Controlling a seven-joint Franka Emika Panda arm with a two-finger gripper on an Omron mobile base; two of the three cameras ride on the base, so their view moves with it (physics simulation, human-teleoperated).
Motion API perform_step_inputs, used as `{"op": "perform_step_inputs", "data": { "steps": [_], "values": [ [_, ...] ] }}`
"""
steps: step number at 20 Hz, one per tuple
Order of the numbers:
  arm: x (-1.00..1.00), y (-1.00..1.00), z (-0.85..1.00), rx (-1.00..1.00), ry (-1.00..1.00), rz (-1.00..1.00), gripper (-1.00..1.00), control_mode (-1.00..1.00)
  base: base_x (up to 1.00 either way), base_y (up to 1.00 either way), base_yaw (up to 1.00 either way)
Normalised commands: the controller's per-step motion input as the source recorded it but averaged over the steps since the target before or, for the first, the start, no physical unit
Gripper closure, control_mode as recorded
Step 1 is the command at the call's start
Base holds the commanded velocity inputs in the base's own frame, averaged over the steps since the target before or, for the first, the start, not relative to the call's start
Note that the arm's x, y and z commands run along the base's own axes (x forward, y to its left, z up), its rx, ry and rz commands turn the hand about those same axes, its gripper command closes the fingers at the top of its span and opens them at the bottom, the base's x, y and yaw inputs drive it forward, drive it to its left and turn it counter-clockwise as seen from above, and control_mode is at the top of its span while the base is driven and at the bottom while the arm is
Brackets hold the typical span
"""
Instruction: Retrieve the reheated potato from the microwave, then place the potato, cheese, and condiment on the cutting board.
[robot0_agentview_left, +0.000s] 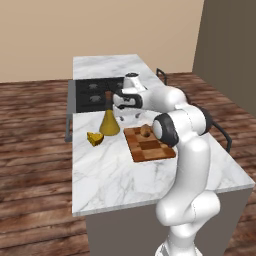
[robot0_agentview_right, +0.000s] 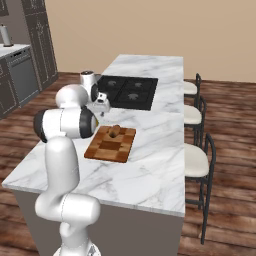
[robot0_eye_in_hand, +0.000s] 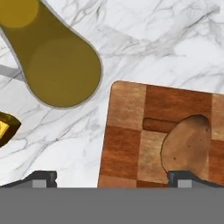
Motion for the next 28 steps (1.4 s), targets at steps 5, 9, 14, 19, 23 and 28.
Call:
{"op": "perform_step_inputs", "data": {
  "steps": [5,9,14,19,23,28],
  "values": [
    [0.31,0.31,0.26,-0.03,0.00,0.09,-1.00,-1.00,0.00,0.00,0.00],
    [0.37,0.31,0.30,-0.02,0.00,0.06,-1.00,-1.00,0.00,0.00,0.00],
    [0.39,0.25,0.32,-0.01,0.00,0.03,-1.00,-1.00,0.00,0.00,0.00],
    [0.05,0.23,0.16,0.00,-0.02,0.04,-1.00,-1.00,0.00,0.00,0.00],
    [-0.04,0.09,0.00,0.00,-0.12,0.12,-1.00,-1.00,0.00,0.00,0.00],
    [0.00,0.02,-0.09,0.00,-0.14,0.12,-1.00,-1.00,0.00,0.00,0.00]
  ]
}}
